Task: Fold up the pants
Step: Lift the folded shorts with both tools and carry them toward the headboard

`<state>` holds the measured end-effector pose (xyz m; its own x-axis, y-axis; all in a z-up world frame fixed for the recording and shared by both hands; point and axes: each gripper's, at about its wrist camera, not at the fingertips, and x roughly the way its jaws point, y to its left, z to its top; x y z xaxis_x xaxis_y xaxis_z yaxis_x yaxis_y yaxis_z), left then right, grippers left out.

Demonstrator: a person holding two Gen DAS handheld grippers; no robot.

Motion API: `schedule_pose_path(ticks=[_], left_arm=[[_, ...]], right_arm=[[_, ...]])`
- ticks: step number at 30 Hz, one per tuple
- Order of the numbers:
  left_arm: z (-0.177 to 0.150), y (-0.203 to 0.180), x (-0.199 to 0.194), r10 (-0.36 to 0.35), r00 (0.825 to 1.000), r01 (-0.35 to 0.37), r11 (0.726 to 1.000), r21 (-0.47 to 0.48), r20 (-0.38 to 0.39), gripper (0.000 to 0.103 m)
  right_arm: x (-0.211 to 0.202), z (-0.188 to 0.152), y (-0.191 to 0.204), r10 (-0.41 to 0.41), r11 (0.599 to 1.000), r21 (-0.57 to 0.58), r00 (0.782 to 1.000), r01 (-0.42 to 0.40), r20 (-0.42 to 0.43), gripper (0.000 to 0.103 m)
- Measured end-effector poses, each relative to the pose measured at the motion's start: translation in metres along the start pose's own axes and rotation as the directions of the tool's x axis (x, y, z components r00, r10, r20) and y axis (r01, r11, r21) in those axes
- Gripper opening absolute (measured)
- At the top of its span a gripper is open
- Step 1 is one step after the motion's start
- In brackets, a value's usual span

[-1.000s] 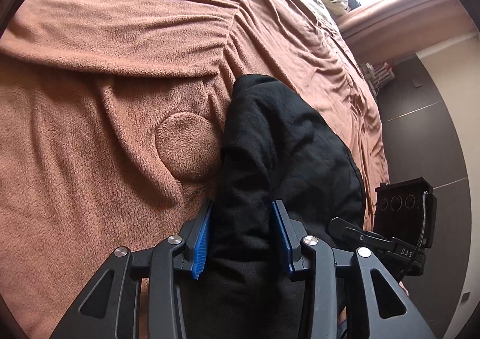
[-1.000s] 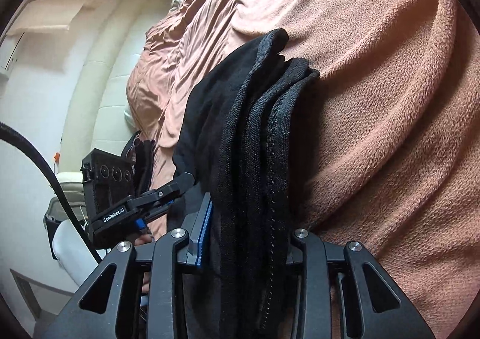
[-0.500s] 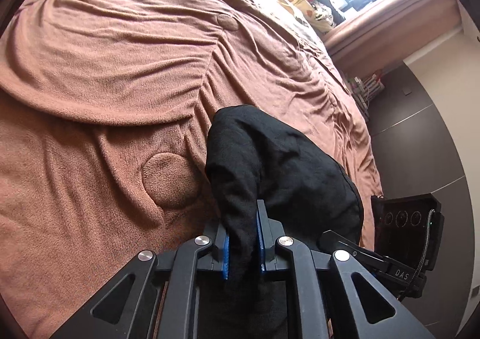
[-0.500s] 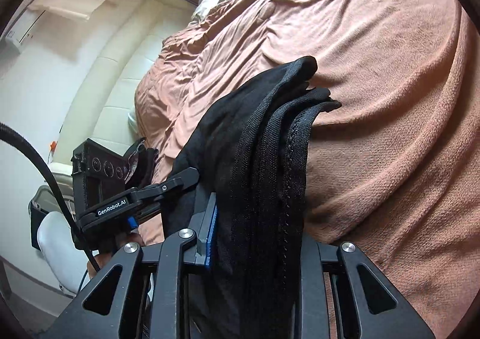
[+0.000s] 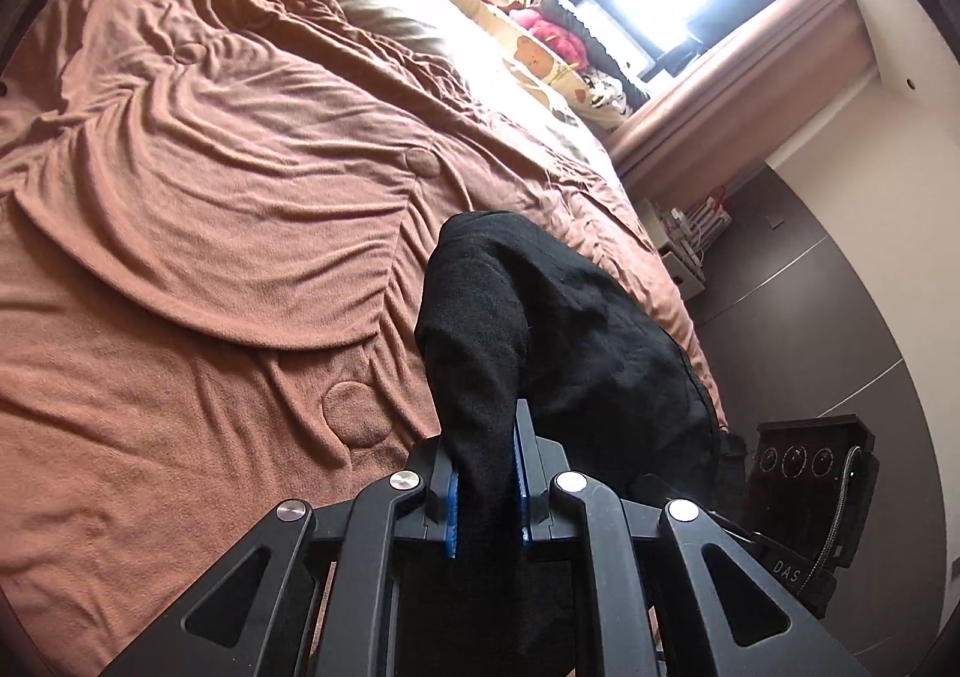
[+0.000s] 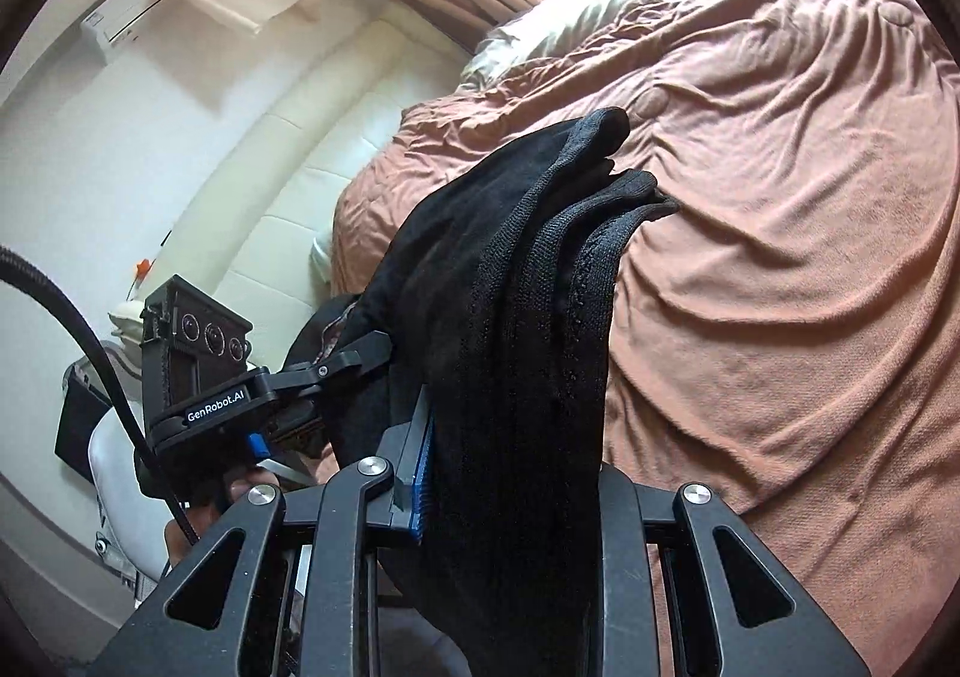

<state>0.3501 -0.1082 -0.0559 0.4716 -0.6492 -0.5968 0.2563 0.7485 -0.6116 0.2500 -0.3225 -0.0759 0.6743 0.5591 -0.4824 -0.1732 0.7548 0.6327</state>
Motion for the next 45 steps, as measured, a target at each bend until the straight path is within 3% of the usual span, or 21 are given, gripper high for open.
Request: schedule_pose_path(ticks=[14, 24, 38, 45], left_arm=[[0.01, 0.011, -0.104, -0.019, 0.99, 0.021, 1.0, -0.009, 0.142, 0.014], [0.016, 0.04, -0.178, -0.015, 0.971, 0.026, 0.999, -0.045, 0.239, 0.014], [0.039, 0.116, -0.25, 0.043, 0.943, -0.006, 0.994, -0.111, 0.329, 0.014], [0.062, 0.165, -0.275, 0.12, 0.927, -0.062, 0.983, -0.171, 0.355, 0.014]], right_arm=[[0.007, -0.015, 0.087, -0.004, 0.993, -0.116, 1.0, 0.008, 0.029, 0.023], [0.044, -0.014, 0.133, 0.041, 0.984, -0.173, 0.999, -0.036, 0.022, 0.022], [0.136, 0.005, 0.181, 0.101, 0.969, -0.221, 0.993, -0.111, -0.056, 0.022], [0.204, 0.02, 0.206, 0.124, 0.956, -0.251, 0.986, -0.149, -0.113, 0.022]])
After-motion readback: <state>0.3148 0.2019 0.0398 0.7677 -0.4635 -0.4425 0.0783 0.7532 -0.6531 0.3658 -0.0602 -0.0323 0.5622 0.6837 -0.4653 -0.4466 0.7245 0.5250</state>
